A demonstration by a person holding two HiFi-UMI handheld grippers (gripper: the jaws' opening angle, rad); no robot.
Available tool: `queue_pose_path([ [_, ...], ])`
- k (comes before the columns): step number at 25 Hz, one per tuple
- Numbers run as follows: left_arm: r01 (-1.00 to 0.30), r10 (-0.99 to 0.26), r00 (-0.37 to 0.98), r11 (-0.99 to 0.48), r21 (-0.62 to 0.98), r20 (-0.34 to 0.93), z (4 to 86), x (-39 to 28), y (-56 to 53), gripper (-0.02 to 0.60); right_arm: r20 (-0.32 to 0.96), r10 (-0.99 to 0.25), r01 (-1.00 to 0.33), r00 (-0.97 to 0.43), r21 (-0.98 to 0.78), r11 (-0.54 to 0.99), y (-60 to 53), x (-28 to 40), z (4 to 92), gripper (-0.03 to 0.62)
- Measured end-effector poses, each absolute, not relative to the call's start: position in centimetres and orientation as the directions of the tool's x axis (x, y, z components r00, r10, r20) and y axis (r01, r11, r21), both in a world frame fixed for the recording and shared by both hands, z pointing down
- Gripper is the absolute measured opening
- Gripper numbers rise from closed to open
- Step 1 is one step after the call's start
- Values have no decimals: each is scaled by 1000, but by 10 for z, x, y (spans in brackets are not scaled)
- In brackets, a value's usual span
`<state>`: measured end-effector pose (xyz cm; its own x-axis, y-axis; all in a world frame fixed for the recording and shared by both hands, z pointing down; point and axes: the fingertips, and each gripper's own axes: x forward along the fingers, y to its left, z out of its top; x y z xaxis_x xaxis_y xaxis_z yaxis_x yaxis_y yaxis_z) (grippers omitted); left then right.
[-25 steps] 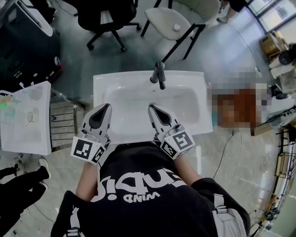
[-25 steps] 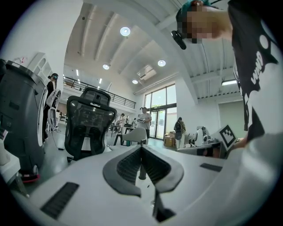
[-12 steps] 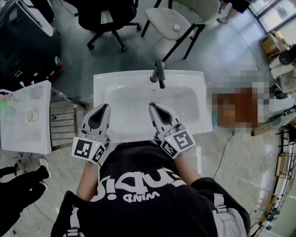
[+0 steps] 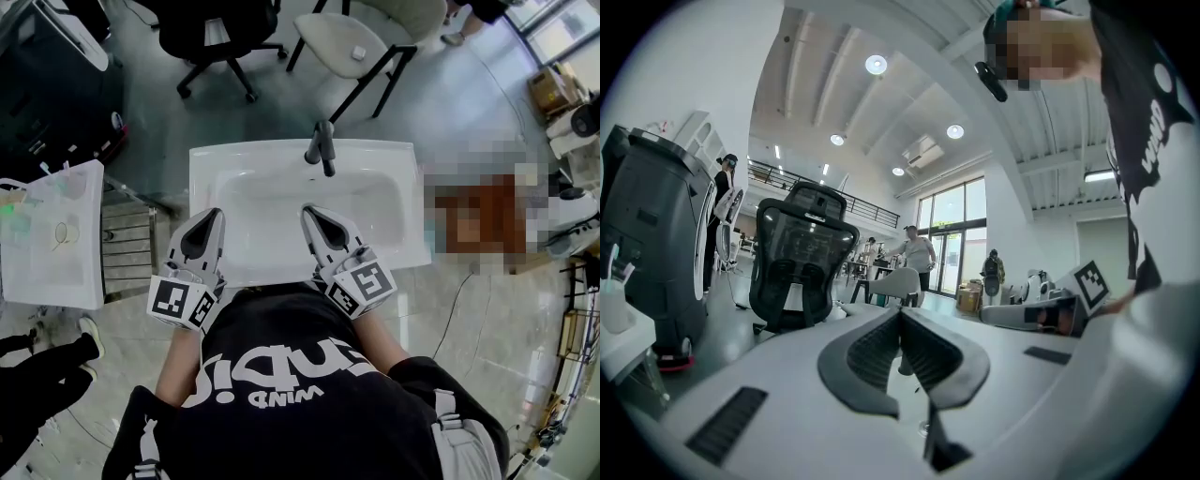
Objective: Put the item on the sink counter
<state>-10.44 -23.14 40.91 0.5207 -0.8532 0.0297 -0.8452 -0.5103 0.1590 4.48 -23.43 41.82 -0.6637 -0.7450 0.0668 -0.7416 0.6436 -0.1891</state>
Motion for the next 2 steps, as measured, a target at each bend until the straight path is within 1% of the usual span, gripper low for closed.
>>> queue_pose_path([
  [2,-847,-853,520,-510,148,35,410,-102,-232,21,69,-744,-741,-665,-189,644,-235,45,418,18],
])
